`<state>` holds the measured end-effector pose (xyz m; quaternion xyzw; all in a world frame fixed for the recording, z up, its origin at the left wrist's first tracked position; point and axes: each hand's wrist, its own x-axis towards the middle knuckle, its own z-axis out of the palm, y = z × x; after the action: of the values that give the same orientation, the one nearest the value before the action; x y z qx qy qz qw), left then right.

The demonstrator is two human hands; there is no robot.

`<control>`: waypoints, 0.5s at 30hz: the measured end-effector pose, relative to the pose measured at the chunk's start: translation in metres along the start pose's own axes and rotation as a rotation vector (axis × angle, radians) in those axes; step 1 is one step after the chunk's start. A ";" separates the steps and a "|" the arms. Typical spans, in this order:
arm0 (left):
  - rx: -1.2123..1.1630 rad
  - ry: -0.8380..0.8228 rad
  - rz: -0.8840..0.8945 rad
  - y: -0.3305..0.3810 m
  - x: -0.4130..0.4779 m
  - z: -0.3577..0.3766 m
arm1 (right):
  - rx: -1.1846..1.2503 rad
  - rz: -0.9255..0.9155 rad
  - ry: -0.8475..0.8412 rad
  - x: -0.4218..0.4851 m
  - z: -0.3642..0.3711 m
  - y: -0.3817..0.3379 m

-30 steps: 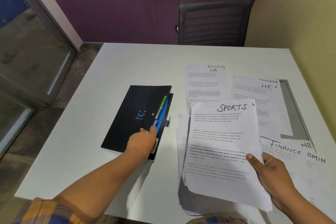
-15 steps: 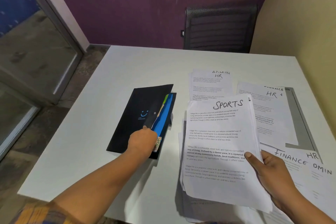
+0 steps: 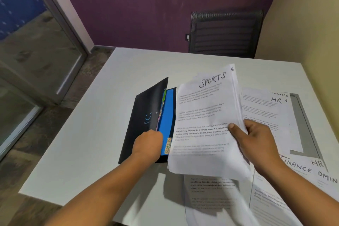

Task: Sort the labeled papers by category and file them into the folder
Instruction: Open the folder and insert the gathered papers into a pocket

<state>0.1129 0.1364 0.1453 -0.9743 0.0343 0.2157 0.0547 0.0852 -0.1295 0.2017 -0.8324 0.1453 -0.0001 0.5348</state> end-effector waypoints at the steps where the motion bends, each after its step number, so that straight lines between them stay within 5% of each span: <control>1: -0.025 0.007 0.010 0.002 -0.002 0.000 | -0.020 -0.027 -0.004 0.004 0.004 -0.006; 8: -0.127 0.042 0.020 0.013 -0.010 0.000 | -0.289 -0.198 0.027 0.020 0.026 -0.035; 15: -0.201 0.077 -0.031 0.015 -0.016 -0.005 | -0.356 -0.182 0.059 0.024 0.036 -0.042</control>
<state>0.0988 0.1214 0.1550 -0.9829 -0.0005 0.1794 -0.0415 0.1243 -0.0874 0.2195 -0.9231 0.0829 -0.0473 0.3726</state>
